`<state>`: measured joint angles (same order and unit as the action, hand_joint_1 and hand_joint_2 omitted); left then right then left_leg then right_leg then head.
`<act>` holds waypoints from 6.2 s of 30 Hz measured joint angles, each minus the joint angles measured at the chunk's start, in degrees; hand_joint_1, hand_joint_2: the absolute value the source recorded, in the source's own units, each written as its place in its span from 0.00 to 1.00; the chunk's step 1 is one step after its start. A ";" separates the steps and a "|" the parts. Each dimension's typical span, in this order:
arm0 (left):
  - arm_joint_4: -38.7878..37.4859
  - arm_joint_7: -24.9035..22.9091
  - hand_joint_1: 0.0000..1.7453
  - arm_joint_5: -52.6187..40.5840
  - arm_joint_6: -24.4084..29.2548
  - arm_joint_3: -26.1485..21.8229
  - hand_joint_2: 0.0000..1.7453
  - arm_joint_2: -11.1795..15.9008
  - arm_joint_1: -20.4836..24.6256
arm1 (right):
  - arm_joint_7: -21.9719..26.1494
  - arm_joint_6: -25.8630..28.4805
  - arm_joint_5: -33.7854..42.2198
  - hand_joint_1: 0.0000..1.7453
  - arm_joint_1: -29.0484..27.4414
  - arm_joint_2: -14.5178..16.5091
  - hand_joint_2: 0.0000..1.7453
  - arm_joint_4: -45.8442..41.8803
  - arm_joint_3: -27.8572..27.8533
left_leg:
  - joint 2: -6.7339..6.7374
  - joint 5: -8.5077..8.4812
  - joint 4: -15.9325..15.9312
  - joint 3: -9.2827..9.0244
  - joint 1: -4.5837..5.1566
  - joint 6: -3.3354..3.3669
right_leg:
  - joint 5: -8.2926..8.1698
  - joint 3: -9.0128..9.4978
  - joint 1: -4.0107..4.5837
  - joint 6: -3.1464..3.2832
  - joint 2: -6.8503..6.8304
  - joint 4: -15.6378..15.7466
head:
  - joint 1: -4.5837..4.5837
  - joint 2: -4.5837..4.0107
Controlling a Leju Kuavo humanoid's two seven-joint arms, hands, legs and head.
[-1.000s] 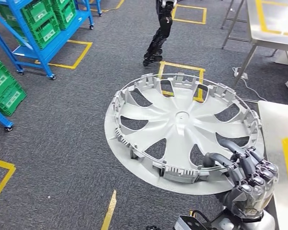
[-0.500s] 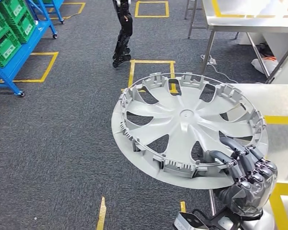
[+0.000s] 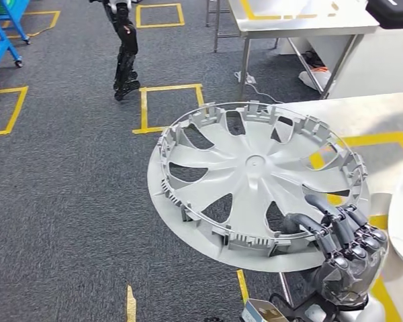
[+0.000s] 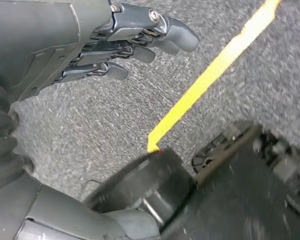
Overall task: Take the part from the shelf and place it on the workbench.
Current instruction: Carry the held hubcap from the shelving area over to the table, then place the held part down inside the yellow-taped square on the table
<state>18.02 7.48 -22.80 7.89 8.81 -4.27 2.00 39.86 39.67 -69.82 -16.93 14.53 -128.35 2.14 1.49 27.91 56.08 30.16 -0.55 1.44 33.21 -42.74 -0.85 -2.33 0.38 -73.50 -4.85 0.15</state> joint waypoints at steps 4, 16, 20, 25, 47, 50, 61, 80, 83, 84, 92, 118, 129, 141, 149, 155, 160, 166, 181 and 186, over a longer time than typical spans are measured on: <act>-0.01 0.00 0.00 -0.15 -0.17 0.00 1.00 -0.09 0.18 | 0.01 0.00 -0.14 1.00 -0.05 0.00 1.00 0.00 0.00 | 2.75 0.53 0.27 -0.26 0.14 -0.65 | -5.05 6.62 -0.16 -0.17 -2.68 10.81 | -0.04 0.00; -0.01 0.02 0.00 -0.42 -0.24 0.00 1.00 -0.17 0.31 | -0.10 0.00 -0.49 1.00 -0.03 0.43 1.00 -0.14 -0.12 | -1.20 8.96 18.23 7.20 0.00 -2.67 | -6.46 9.18 0.18 2.79 1.98 15.95 | 0.75 0.00; -0.03 0.02 0.00 -0.46 -0.24 0.00 1.00 -0.09 0.28 | -0.10 0.00 -0.50 1.00 0.02 0.48 1.00 -0.14 -0.13 | -4.40 1.34 5.60 2.08 -0.24 -1.93 | -6.50 9.05 0.24 2.56 5.27 15.50 | 0.75 0.00; -0.05 0.00 0.00 -0.50 -0.26 0.00 1.00 -0.07 0.27 | -0.10 0.00 -0.69 1.00 -0.14 0.60 1.00 -0.17 -0.17 | -4.50 0.63 1.40 0.71 -0.25 -1.07 | -6.84 7.23 -0.17 0.88 6.66 14.94 | 0.69 0.00; -0.08 -0.01 0.00 -0.36 -0.43 -0.02 1.00 -0.32 0.22 | -0.10 0.02 -1.00 1.00 -0.36 0.81 1.00 -0.80 -0.74 | -1.24 8.59 17.77 6.99 0.14 -2.51 | -6.23 9.41 0.70 3.16 2.26 15.96 | 0.75 0.00; -0.09 -0.03 0.00 -0.41 -0.48 -0.02 1.00 -0.28 0.27 | -0.10 0.02 -1.03 1.00 -0.39 0.81 1.00 -0.81 -0.79 | -3.69 2.37 7.67 2.71 0.04 -1.83 | -6.28 9.47 0.74 3.02 4.94 15.69 | 0.75 0.00; -0.15 -0.19 0.00 -0.44 -0.48 -0.03 1.00 -0.27 -0.06 | 0.01 0.02 -1.03 1.00 -0.51 0.83 1.00 -1.03 -0.94 | 0.14 0.58 0.40 0.05 0.21 0.22 | 0.11 -0.05 0.30 0.44 0.15 0.14 | 0.33 0.00; -0.16 -0.16 0.00 -0.41 -0.48 -0.04 1.00 -0.28 0.33 | -0.09 0.02 -1.08 1.00 -0.57 0.92 1.00 -1.39 -1.09 | -2.97 3.59 9.73 3.68 0.12 -1.86 | -6.22 9.41 0.35 2.86 4.74 15.80 | 0.81 0.00; -0.18 -0.19 0.00 -0.43 -0.48 -0.03 1.00 -0.17 0.18 | -0.10 0.03 -1.07 1.00 -0.54 0.93 1.00 -1.40 -1.11 | -5.94 0.90 2.11 0.69 -0.02 -1.36 | -6.39 8.90 0.30 2.19 6.96 15.53 | 0.81 0.00; -0.19 -0.19 0.00 -0.43 -0.48 -0.02 1.00 -0.20 0.21 | -0.10 0.03 -1.06 1.00 -0.58 0.95 1.00 -1.40 -1.12 | -5.71 1.04 1.77 0.57 0.03 -1.24 | -6.55 8.64 0.23 1.81 7.60 15.57 | 0.80 0.00; -0.20 -0.19 0.00 -0.16 -0.26 -0.07 1.00 -0.30 -0.23 | 0.06 0.02 -1.17 1.00 -0.59 0.96 1.00 -1.32 -1.20 | 0.65 0.42 0.30 0.20 0.15 0.33 | 0.41 0.35 0.20 0.15 0.01 0.07 | 0.17 0.00; -0.25 -0.06 0.00 0.19 -0.03 -0.08 1.00 -0.28 0.40 | -0.06 0.02 -0.92 1.00 0.08 0.97 1.00 -0.77 -1.27 | -2.57 -0.15 0.60 0.91 0.22 0.25 | -4.87 7.47 0.74 1.24 3.01 13.74 | 0.45 0.00; -0.30 0.13 0.00 0.27 -0.02 -0.09 1.00 -0.23 0.03 | 0.08 0.02 -0.82 1.00 0.82 0.96 1.00 -0.75 -1.27 | -0.59 0.34 1.25 0.98 0.27 -0.75 | -4.93 10.26 -0.35 -0.02 -1.05 15.85 | 0.20 0.00; -0.30 0.17 0.00 0.37 0.48 -0.10 1.00 0.03 -0.08 | -0.13 0.02 -0.81 1.00 -0.14 0.96 1.00 1.51 -1.40 | -0.58 -0.11 0.50 0.74 -0.03 -1.36 | -4.87 10.25 0.25 1.05 -0.72 15.85 | 0.29 0.00; -0.30 0.17 0.00 0.58 0.61 -0.13 1.00 0.09 -0.14 | -1.24 0.02 -0.40 1.00 -0.37 0.96 1.00 4.81 -2.41 | -0.58 -0.11 0.55 0.79 0.02 -1.95 | -4.93 10.30 0.21 1.14 -0.73 15.86 | 0.26 0.00; -0.30 0.15 0.00 0.74 0.63 -0.13 1.00 0.16 -0.21 | -2.40 0.02 -1.72 1.00 -0.36 0.96 1.00 6.95 -2.91 | -0.58 -0.07 0.70 0.86 0.12 -1.93 | -4.96 10.31 0.11 1.10 -0.73 15.87 | 0.27 0.00; -0.38 0.93 0.00 1.10 -0.59 -0.02 1.00 0.81 -0.14 | -6.66 0.02 -4.34 1.00 0.00 0.70 1.00 9.11 -3.04 | -0.58 -0.06 0.71 0.87 0.14 -1.92 | -4.97 10.31 0.08 1.10 -0.73 15.88 | 0.27 0.00; -0.62 1.08 0.00 1.34 -1.43 0.09 1.00 1.60 0.10 | -15.22 0.02 -9.42 1.00 1.93 -2.09 1.00 13.62 -2.44 | -0.58 -0.06 0.71 0.87 0.13 -1.92 | -4.98 10.30 0.08 1.11 -0.73 15.87 | 0.28 0.00; -1.01 0.15 0.00 0.43 -2.40 1.82 1.00 2.58 1.02 | -30.42 0.04 -19.99 1.00 12.11 -15.93 1.00 18.54 14.94 | -0.57 -0.09 0.74 0.88 0.13 -1.92 | -5.04 10.27 0.08 1.10 -0.72 15.87 | 0.28 0.00; -1.20 -0.10 0.00 0.30 -2.49 2.44 1.00 2.71 1.20 | -30.48 0.04 -20.22 1.00 15.02 -18.87 1.00 18.04 21.11 | -0.57 -0.09 0.74 0.89 0.13 -1.92 | -5.04 10.27 0.08 1.10 -0.74 15.87 | 0.27 0.00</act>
<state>16.82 7.37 -22.51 5.40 11.25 -1.56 3.20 9.38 39.71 -90.05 -1.91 -4.33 -110.31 23.25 0.92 27.82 56.82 31.05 -0.43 -0.48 28.16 -32.47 -0.77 -1.23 -0.36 -57.63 -4.57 0.15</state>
